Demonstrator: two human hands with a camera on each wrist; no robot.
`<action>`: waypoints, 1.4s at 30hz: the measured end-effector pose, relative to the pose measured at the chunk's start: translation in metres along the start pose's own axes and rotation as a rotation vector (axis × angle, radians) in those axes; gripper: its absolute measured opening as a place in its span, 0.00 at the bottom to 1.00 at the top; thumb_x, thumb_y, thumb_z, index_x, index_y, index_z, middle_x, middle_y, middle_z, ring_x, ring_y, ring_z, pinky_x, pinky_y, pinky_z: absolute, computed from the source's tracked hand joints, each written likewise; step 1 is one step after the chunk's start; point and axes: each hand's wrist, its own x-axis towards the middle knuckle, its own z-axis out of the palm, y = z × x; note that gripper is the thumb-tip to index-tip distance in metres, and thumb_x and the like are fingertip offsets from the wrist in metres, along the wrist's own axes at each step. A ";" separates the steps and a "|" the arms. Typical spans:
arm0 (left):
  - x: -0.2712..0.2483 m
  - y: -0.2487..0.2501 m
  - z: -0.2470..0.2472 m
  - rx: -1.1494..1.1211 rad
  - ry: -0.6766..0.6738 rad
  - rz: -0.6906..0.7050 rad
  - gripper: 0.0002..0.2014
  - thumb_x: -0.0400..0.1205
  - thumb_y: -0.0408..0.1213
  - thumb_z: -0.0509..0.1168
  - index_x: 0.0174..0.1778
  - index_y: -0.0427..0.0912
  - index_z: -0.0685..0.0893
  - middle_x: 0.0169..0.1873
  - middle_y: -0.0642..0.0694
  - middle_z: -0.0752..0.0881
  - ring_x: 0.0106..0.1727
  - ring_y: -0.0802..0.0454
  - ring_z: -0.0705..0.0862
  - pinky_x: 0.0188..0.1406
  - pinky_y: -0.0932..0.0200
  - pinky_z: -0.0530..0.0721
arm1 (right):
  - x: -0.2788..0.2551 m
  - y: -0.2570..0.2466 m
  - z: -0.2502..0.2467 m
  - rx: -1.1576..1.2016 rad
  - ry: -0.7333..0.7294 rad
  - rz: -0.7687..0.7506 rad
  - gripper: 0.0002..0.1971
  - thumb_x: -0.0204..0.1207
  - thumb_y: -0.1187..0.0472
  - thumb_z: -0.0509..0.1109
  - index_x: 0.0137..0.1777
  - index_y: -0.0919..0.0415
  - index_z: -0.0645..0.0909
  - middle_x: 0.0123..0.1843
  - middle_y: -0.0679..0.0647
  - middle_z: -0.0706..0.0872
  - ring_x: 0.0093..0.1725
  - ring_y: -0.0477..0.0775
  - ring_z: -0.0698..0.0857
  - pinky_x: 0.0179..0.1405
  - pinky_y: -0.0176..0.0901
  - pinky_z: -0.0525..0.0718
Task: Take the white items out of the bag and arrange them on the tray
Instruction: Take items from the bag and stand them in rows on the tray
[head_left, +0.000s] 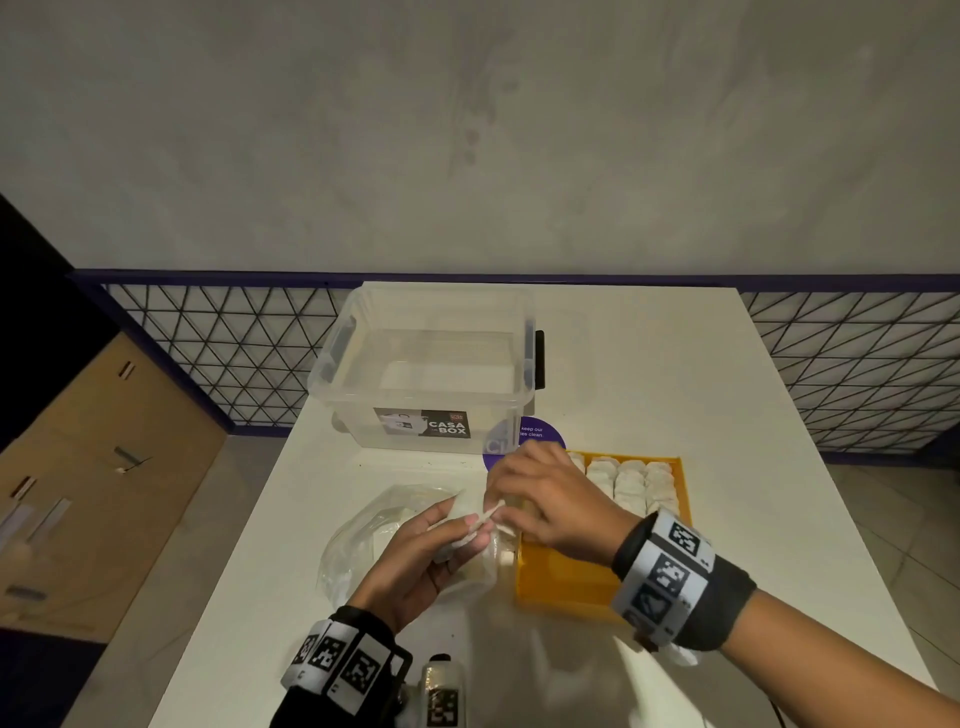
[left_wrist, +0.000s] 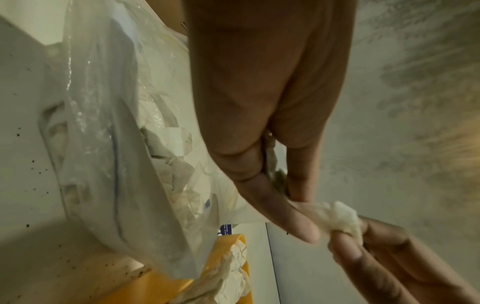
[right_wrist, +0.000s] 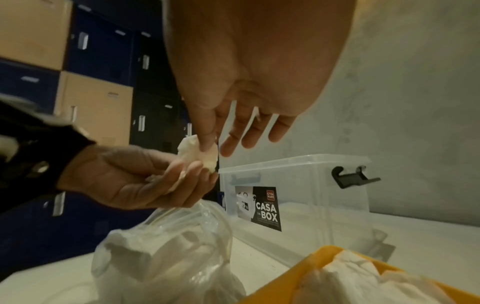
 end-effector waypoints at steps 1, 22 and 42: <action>0.000 0.000 -0.002 -0.005 0.008 0.003 0.19 0.74 0.27 0.70 0.61 0.30 0.83 0.48 0.38 0.89 0.48 0.52 0.89 0.43 0.65 0.88 | 0.001 0.001 -0.002 0.045 0.023 0.028 0.09 0.79 0.54 0.64 0.55 0.52 0.82 0.57 0.45 0.81 0.56 0.37 0.63 0.56 0.28 0.54; 0.000 0.004 0.007 0.126 -0.048 -0.021 0.16 0.84 0.38 0.62 0.65 0.36 0.83 0.61 0.38 0.86 0.64 0.43 0.85 0.63 0.49 0.84 | 0.000 -0.004 -0.026 0.578 0.046 0.374 0.07 0.76 0.61 0.70 0.52 0.60 0.85 0.43 0.46 0.83 0.42 0.39 0.79 0.43 0.19 0.74; 0.002 0.002 -0.003 0.106 -0.011 -0.026 0.15 0.80 0.23 0.63 0.62 0.35 0.81 0.57 0.36 0.88 0.56 0.42 0.88 0.46 0.57 0.89 | 0.000 0.018 -0.023 0.254 0.126 0.483 0.07 0.78 0.58 0.67 0.53 0.55 0.84 0.49 0.54 0.86 0.48 0.48 0.79 0.48 0.38 0.73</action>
